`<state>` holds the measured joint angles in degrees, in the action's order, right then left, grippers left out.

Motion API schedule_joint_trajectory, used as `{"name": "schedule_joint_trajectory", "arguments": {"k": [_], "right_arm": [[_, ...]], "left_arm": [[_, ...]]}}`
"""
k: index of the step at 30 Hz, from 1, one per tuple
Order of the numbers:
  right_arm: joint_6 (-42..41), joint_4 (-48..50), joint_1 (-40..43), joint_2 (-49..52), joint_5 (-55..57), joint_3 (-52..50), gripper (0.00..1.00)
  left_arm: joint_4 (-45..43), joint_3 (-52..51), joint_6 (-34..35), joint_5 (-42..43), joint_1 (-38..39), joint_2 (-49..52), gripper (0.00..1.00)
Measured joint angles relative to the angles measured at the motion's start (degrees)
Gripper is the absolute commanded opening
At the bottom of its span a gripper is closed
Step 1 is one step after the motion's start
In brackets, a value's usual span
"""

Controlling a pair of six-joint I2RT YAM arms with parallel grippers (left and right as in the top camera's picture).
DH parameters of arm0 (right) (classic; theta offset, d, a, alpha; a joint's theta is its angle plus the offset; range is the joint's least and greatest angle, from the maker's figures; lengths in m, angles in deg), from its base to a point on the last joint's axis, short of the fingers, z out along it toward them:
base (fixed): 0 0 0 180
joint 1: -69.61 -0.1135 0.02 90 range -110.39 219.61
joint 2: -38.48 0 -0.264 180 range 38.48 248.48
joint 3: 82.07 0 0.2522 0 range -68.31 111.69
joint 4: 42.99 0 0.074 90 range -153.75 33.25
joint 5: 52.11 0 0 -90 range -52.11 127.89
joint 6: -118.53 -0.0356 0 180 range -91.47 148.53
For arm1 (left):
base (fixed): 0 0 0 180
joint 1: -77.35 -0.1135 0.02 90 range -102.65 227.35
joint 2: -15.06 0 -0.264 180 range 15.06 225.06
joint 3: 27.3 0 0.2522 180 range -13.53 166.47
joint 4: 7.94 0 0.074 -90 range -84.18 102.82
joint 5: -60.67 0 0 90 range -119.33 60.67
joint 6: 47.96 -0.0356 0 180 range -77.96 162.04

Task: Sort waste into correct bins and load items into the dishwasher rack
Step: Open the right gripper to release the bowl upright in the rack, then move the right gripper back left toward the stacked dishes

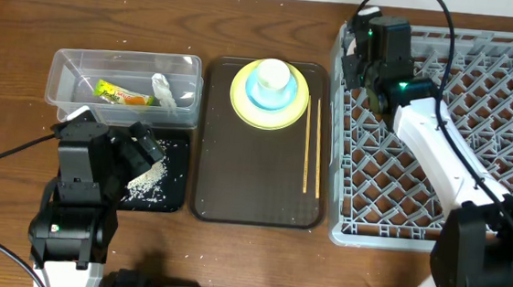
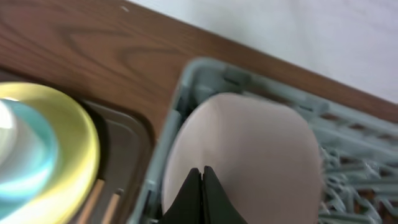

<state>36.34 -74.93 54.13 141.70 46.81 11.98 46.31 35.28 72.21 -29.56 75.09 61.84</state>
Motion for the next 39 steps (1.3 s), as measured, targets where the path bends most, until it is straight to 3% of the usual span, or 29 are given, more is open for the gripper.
{"name": "schedule_joint_trajectory", "arguments": {"k": [29, 39], "right_arm": [[0.1, -9.1, 4.1, 0.0, 2.8, 0.0, 0.01], [-3.8, -15.4, 4.1, 0.0, 2.2, 0.0, 0.01]], "left_arm": [[0.0, 0.0, 0.0, 0.0, 0.0, 0.0, 0.98], [0.0, 0.0, 0.0, 0.0, 0.0, 0.0, 0.98]]}}
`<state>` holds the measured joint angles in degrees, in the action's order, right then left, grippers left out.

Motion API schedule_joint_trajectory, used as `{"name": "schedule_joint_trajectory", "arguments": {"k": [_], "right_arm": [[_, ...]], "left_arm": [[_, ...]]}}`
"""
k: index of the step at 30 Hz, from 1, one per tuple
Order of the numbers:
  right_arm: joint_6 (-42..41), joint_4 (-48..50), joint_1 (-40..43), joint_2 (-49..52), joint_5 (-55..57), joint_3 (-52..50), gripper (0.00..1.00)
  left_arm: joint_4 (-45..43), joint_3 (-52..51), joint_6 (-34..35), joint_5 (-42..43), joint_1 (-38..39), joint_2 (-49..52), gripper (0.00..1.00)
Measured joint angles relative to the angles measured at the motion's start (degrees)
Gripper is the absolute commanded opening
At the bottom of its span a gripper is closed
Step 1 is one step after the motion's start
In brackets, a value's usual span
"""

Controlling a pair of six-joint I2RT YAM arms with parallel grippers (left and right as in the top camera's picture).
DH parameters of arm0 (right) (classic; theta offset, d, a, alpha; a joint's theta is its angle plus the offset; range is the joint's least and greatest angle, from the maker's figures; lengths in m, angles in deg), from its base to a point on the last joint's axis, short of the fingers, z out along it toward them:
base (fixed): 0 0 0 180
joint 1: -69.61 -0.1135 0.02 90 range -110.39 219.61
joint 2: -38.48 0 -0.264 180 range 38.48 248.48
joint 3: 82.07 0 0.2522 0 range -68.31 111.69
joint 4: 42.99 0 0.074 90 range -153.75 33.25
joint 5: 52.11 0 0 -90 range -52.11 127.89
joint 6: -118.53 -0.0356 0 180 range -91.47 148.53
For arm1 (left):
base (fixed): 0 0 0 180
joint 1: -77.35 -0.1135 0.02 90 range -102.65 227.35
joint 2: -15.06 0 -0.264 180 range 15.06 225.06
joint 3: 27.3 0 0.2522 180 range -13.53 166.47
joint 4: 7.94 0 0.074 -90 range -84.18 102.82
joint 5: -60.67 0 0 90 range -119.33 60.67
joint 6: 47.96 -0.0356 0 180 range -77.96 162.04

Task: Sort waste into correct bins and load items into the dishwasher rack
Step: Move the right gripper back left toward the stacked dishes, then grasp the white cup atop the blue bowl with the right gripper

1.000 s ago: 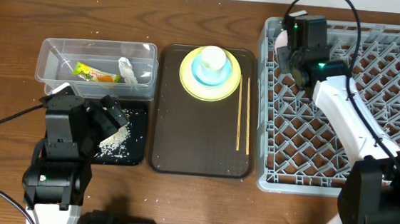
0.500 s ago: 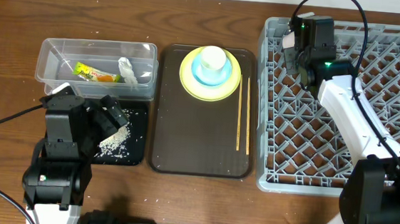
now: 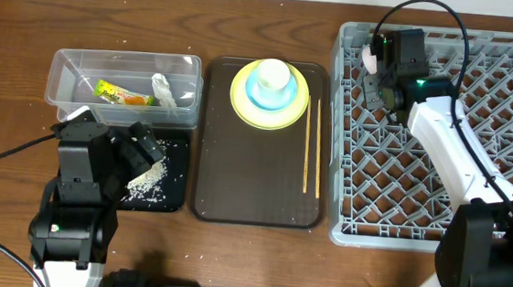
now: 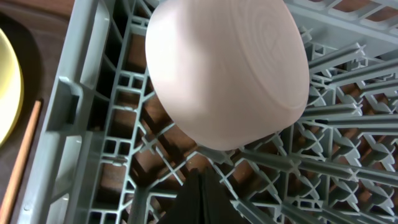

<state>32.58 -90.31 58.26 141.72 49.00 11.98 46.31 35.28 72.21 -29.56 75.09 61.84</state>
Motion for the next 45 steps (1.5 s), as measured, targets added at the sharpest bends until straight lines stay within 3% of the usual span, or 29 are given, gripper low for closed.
{"name": "schedule_joint_trajectory", "arguments": {"k": [18, 27, 30, 37, 45], "right_arm": [[-0.9, 7.1, 0.0, 4.1, -0.2, 0.0, 0.02], [-0.9, 9.6, 0.0, 4.1, -0.2, 0.0, 0.09], [-1.1, 10.3, 0.0, 4.0, -0.5, 0.0, 0.17], [-1.7, 9.0, 0.0, 1.5, -16.4, 0.0, 0.4], [-5.6, 6.4, -4.9, -0.5, -30.6, 0.0, 0.42]], "left_arm": [[0.0, 0.0, 0.0, 0.0, 0.0, 0.0, 0.98], [0.0, 0.0, 0.0, 0.0, 0.0, 0.0, 0.98], [0.0, 0.0, 0.0, 0.0, 0.0, 0.0, 0.98], [0.0, 0.0, 0.0, 0.0, 0.0, 0.0, 0.98], [0.0, 0.0, 0.0, 0.0, 0.0, 0.0, 0.98]]}}
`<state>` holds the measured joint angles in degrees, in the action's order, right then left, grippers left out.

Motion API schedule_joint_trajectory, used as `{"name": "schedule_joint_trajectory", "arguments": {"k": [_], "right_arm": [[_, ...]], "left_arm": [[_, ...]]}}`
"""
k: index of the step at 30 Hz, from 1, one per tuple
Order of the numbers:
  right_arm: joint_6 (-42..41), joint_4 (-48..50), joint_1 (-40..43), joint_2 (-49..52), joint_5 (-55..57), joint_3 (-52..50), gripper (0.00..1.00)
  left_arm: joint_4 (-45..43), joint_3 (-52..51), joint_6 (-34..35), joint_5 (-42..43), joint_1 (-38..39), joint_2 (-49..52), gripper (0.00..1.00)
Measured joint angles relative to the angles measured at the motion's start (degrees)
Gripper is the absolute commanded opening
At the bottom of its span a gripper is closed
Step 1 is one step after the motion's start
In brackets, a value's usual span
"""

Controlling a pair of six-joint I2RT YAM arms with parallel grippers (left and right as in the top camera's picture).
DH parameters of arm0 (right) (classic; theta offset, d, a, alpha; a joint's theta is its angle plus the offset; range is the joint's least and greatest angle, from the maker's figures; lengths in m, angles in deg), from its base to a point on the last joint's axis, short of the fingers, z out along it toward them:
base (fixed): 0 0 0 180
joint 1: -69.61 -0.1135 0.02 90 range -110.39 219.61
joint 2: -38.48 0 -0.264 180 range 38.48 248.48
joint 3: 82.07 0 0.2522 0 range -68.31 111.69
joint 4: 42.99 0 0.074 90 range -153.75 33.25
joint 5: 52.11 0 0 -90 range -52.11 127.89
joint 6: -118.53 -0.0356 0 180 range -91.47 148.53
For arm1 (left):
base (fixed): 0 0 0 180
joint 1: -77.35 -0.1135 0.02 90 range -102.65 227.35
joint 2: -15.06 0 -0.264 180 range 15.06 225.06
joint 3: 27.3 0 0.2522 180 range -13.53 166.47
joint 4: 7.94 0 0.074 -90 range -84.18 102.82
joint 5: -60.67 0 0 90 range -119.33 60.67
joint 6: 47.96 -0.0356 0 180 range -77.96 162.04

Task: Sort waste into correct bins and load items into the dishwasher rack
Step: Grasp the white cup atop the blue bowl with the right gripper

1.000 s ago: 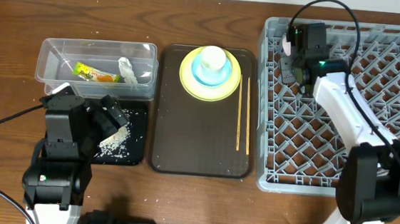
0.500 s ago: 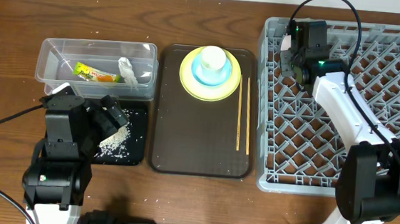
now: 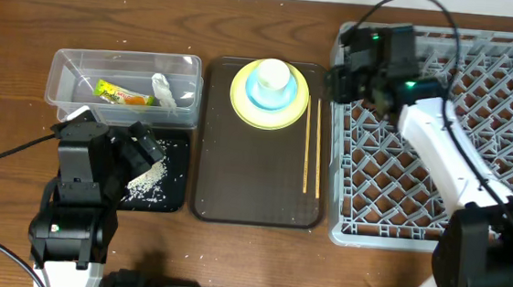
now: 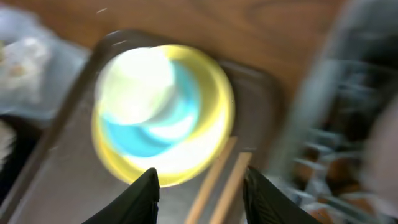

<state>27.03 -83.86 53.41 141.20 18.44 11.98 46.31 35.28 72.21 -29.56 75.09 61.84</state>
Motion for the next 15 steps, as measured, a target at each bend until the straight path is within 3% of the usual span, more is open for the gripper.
{"name": "schedule_joint_trajectory", "arguments": {"k": [7, 11, 15], "right_arm": [[2.4, 0.3, -9.6, 0.0, 3.9, 0.0, 0.41], [7.8, 1.4, -14.2, 0.0, 9.9, 0.0, 0.33], [11.8, 3.3, -17.1, 0.0, 15.6, 0.0, 0.32]], "left_arm": [[0.0, 0.0, 0.0, 0.0, 0.0, 0.0, 0.98], [0.0, 0.0, 0.0, 0.0, 0.0, 0.0, 0.98], [0.0, 0.0, 0.0, 0.0, 0.0, 0.0, 0.98]]}}
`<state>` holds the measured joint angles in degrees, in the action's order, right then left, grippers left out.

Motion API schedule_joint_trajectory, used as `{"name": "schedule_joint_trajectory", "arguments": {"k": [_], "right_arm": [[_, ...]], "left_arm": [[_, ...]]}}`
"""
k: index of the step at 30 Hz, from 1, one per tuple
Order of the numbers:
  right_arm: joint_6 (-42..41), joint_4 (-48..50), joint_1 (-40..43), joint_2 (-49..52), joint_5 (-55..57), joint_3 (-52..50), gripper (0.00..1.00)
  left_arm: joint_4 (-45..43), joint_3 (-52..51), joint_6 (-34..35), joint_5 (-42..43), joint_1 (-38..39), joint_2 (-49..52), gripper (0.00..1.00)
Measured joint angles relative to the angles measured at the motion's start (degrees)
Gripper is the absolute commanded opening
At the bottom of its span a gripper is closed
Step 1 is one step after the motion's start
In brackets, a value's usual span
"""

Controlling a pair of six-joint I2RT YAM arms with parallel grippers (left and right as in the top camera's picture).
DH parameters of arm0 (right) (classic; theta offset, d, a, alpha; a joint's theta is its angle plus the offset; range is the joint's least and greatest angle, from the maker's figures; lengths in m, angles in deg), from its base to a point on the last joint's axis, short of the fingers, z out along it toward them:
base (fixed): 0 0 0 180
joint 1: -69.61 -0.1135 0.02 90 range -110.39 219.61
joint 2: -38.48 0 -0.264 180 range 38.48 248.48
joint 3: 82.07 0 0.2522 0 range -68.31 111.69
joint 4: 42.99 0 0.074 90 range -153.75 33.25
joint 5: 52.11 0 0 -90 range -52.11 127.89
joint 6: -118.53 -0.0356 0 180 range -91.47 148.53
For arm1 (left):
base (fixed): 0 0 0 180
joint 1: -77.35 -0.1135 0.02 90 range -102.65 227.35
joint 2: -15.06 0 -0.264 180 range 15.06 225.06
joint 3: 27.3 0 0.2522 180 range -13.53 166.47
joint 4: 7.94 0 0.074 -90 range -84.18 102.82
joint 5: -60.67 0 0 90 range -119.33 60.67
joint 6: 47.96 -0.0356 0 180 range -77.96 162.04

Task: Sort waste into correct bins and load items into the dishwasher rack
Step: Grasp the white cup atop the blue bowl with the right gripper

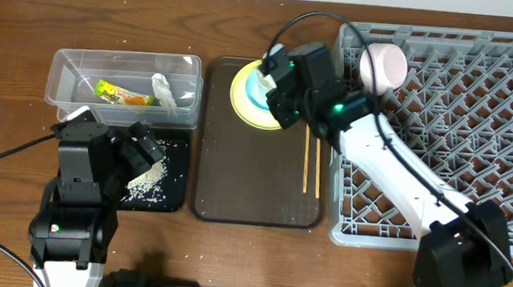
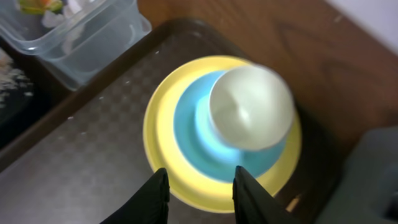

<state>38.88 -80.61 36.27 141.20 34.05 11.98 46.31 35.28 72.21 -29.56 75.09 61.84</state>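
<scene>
A yellow plate [image 2: 163, 158] sits at the far end of the dark tray [image 1: 244, 184], with a blue bowl [image 2: 194, 134] on it and a pale cup [image 2: 250, 107] in the bowl. My right gripper [image 2: 200, 182] hangs open just above the plate's near side, nothing between its fingers; in the overhead view the right gripper [image 1: 280, 83] covers most of the stack. Two chopsticks [image 1: 311, 157] lie along the tray's right side. A pink bowl [image 1: 384, 64] rests on its side in the grey rack's [image 1: 449, 149] far left corner. The left gripper [image 1: 144, 148] hovers over the black bin.
A clear bin [image 1: 125, 63] at the far left holds a wrapper and crumpled paper. In front of it a black bin [image 1: 169, 184] holds white crumbs. The rack's wall [image 1: 335, 168] stands right beside the tray.
My right gripper, still open, has moved left from the rack's edge to above the plate stack. The pink bowl now shows uncovered in the rack. The left arm is unchanged.
First my right gripper was shut on the pink bowl at the rack's far left corner. Then the bowl lay among the rack's pegs just ahead of the fingers. Later the gripper was open at the rack's edge, and now it is over the plate.
</scene>
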Motion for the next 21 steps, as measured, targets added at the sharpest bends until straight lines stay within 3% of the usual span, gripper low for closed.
{"name": "schedule_joint_trajectory", "arguments": {"k": [9, 21], "right_arm": [[2.9, 7.1, -0.9, 0.9, 4.5, 0.0, 0.29], [3.4, 12.0, -0.9, 10.1, 3.9, 0.0, 0.31]], "left_arm": [[0.0, 0.0, 0.0, 0.0, 0.0, 0.0, 0.98], [0.0, 0.0, 0.0, 0.0, 0.0, 0.0, 0.98]]}}
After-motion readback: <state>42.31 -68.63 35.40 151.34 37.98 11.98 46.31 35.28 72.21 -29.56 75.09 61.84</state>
